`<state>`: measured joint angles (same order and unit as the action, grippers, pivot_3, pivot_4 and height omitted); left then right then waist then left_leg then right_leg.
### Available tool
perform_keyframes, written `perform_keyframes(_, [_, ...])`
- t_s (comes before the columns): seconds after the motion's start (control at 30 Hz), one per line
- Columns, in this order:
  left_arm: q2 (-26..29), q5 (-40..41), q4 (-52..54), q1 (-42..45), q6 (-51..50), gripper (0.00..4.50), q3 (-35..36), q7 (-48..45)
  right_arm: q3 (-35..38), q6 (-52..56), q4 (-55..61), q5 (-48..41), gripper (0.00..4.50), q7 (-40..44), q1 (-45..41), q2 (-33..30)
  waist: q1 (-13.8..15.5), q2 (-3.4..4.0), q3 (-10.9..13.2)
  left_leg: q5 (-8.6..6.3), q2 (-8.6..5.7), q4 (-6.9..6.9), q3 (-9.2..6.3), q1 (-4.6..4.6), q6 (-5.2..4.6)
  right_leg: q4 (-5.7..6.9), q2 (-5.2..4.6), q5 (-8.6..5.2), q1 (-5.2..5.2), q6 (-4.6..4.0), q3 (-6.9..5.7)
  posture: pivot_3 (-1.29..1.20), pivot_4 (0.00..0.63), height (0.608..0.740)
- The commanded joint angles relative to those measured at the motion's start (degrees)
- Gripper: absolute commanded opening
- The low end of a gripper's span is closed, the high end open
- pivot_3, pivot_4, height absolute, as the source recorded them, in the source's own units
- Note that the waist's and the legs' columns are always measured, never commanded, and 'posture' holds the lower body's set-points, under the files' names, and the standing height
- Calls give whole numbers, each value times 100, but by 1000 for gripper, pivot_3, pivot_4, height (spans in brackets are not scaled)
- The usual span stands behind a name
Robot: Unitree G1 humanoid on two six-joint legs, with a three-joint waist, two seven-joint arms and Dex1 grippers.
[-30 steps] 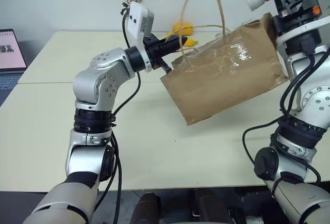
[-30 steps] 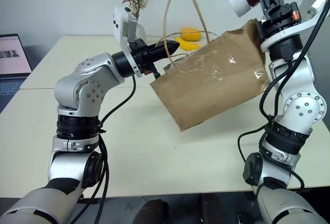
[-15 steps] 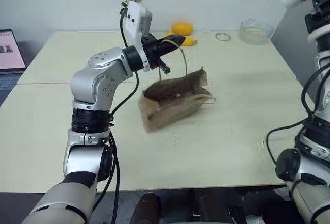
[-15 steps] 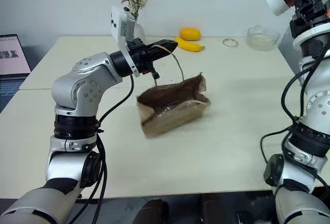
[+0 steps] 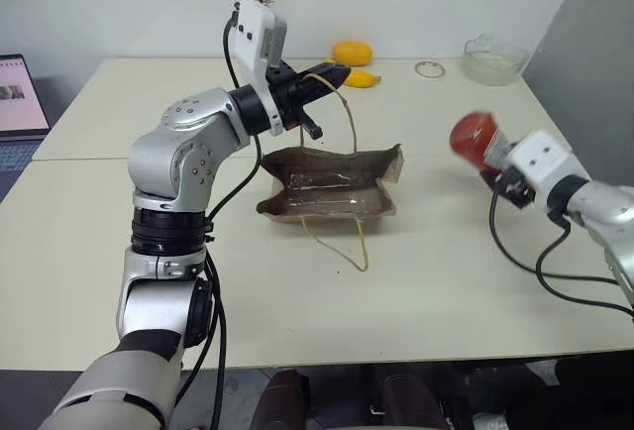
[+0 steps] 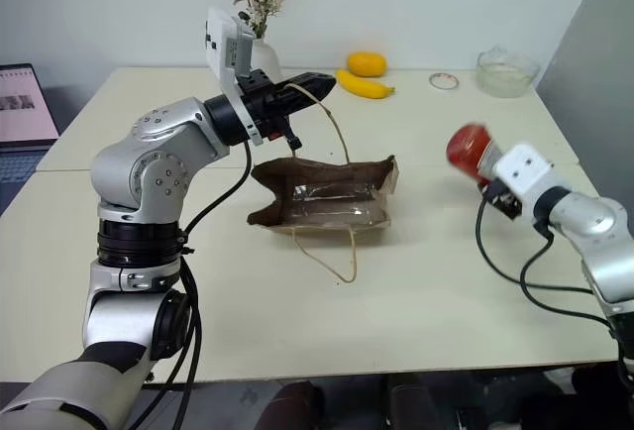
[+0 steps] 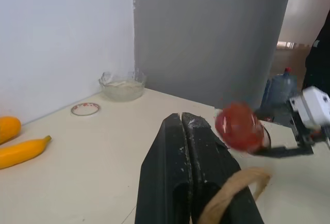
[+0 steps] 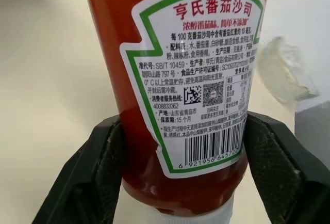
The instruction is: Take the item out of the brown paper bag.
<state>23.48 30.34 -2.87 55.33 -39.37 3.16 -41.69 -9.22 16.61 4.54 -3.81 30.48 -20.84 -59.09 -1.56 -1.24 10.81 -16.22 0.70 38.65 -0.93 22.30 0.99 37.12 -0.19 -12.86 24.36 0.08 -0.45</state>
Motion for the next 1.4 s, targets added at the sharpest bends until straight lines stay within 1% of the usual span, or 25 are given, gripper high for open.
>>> perform_keyframes(0.03, [50, 42, 227, 27, 39, 0, 102, 36, -274, -848, 45, 968, 3019, 400, -16, -392, 0, 1, 1, 1, -1, 0, 0, -1, 1, 0, 0, 1, 1, 1, 1, 0, 150, 740])
perform_keyframes(0.13, [42, 43, 219, 30, 42, 0, 101, 36, -439, -1116, -43, 1342, 3019, 658, -35, -391, 5, 1, 1, 1, -2, 4, 0, 2, 2, -3, -2, 3, -1, 6, -2, 0, 150, 740])
perform_keyframes(0.27, [30, 51, 225, 13, 49, 0, 99, 31, -490, -1239, -149, 1600, 3019, 961, -72, -289, 6, 1, 1, 9, -2, 7, -2, 2, 16, 0, -3, 4, -2, 8, -1, 0, 150, 740])
perform_keyframes(0.33, [32, 51, 229, 3, 54, 0, 100, 27, -473, -1237, -133, 1654, 3739, 1124, -93, -243, 8, 1, 1, 12, -2, 8, -2, 2, 20, 0, -3, 5, -2, 8, -1, 0, 150, 740])
perform_keyframes(0.37, [32, 50, 229, 1, 56, 0, 101, 26, -448, -1240, -118, 1667, 3913, 1195, -89, -219, 8, 1, 1, 13, -2, 8, -2, 2, 23, 0, -3, 5, -3, 8, -1, 0, 150, 740])
perform_keyframes(0.4, [33, 51, 230, 0, 56, 0, 102, 25, -409, -1239, -93, 1673, 4354, 1259, -79, -208, 8, 1, 1, 13, -2, 8, -3, 1, 24, 0, -3, 5, -3, 8, 0, 0, 150, 740])
perform_keyframes(0.43, [37, 49, 229, -2, 59, 0, 102, 23, -348, -1220, -52, 1636, 4435, 1319, -62, -197, 8, 1, 1, 14, -2, 8, -5, 1, 24, 1, -4, 5, -3, 7, 0, 0, 150, 740])
perform_keyframes(0.53, [57, 36, 225, -19, 71, 0, 103, 10, -104, -1201, 117, 1526, 4435, 1307, -78, -96, 9, 1, 1, 14, -2, 9, -8, 0, 25, 2, -4, 5, -4, 7, 0, 0, 150, 740])
perform_keyframes(0.7, [127, -80, 138, -46, 148, 0, 54, -21, 1039, 7, 1567, -84, 4435, 1523, 322, 582, 21, 1, 1, 14, -1, 10, -34, -5, 26, 9, -5, 5, -8, 7, -2, 0, 150, 740])
perform_keyframes(0.77, [193, -163, 44, -37, 247, 0, -7, -134, 1544, 615, 2354, -1045, 4435, 1467, 602, 1014, 48, 0, 1, 15, 1, 10, -44, -6, 26, 7, -4, 5, -14, 7, -12, 0, 150, 740])
perform_keyframes(0.83, [271, -214, -133, 24, 309, 0, -50, -292, 1963, 1270, 3035, -1985, 4435, 1203, 736, 1472, 65, 1, 1, 14, 1, 10, -49, -11, 26, 7, -5, 5, -21, 7, -14, 0, 150, 740])
perform_keyframes(0.87, [315, -282, -256, 70, 375, 185, -87, -361, 2102, 1511, 3250, -2266, 4476, 1055, 757, 1639, 71, 1, 1, 14, 0, 12, -46, -16, 26, 9, -5, 5, -22, 7, -11, 0, 150, 740])
perform_keyframes(0.93, [411, -439, -484, 163, 563, 564, -206, -596, 2242, 1818, 3506, -2521, 4500, 836, 774, 1801, 77, 1, 1, 11, -4, 15, -43, -23, 20, 14, -10, 7, -27, 8, -7, 0, 150, 740])
perform_keyframes(1.07, [505, -582, -762, 287, 763, 1777, -337, -939, 2220, 2046, 3640, -2679, 4500, 597, 719, 1860, 111, 0, 0, 2, -12, 16, -38, -29, 3, 13, -12, 16, -31, 15, -9, 0, 150, 740])
perform_keyframes(1.13, [542, -647, -846, 319, 816, 2326, -352, -1026, 2131, 2056, 3627, -2651, 4500, 558, 691, 1845, 119, 0, 0, 1, -12, 16, -37, -29, 2, 13, -11, 17, -30, 15, -7, 0, 150, 740])
perform_keyframes(1.23, [636, -688, -879, 318, 823, 3281, -329, -1134, 2023, 2018, 3564, -2597, 4500, 533, 644, 1846, 114, 0, 0, 1, -7, 15, -35, -28, 0, 12, -3, 16, -27, 14, -6, 0, 150, 740])
perform_keyframes(1.37, [1039, -741, -517, 1, 653, 4462, -315, -1257, 1771, 1828, 3270, -2350, 4500, 616, 560, 1767, 99, 1, 0, 1, -2, 12, -35, -26, 0, 12, 3, 16, -22, 13, -3, 0, 150, 740])
perform_keyframes(1.4, [1104, -779, -464, -68, 651, 4462, -333, -1237, 1721, 1768, 3211, -2307, 4500, 663, 560, 1757, 98, 1, 0, 1, 0, 12, -34, -27, 0, 12, 4, 16, -22, 13, -1, 0, 150, 740])
